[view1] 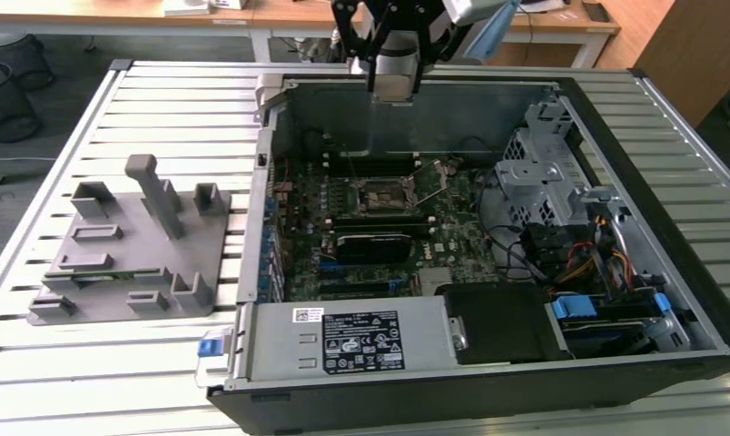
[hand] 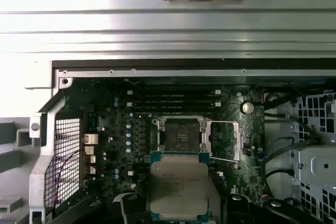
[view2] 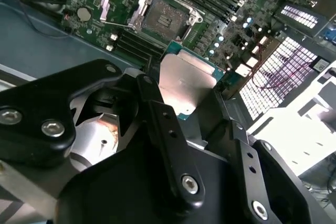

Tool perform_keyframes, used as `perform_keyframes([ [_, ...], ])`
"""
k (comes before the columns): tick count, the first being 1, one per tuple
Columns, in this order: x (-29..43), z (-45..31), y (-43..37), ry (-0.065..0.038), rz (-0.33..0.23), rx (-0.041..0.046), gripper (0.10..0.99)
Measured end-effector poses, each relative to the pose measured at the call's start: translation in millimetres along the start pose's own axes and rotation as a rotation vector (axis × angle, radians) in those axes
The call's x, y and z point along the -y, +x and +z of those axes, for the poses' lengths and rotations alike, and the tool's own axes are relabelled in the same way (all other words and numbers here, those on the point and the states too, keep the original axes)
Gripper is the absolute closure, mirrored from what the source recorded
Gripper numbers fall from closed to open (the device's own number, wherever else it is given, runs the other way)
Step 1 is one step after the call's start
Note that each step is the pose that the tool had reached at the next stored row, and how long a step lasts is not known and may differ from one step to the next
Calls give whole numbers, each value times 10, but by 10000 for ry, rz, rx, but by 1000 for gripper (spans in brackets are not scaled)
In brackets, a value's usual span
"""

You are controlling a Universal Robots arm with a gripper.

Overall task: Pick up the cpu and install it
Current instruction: 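Place the cpu into insertion slot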

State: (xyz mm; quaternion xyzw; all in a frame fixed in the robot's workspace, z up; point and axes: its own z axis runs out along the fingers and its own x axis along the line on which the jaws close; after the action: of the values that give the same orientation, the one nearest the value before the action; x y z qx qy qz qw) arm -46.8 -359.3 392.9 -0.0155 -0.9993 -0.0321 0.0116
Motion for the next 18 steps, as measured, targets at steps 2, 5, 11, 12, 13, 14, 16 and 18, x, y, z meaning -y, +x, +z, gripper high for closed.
perform_keyframes([
  [2,0,1,0,-8,274,18,561],
  [5,0,3,0,-15,663,43,561],
  [11,0,5,0,-25,1114,71,561],
  [12,1,6,0,-27,1173,75,561],
  [13,1,6,0,-29,1233,79,561],
  [14,1,7,0,-30,1297,83,561],
  [16,1,7,0,-33,1410,90,561],
  [18,1,8,0,-36,1510,97,561],
])
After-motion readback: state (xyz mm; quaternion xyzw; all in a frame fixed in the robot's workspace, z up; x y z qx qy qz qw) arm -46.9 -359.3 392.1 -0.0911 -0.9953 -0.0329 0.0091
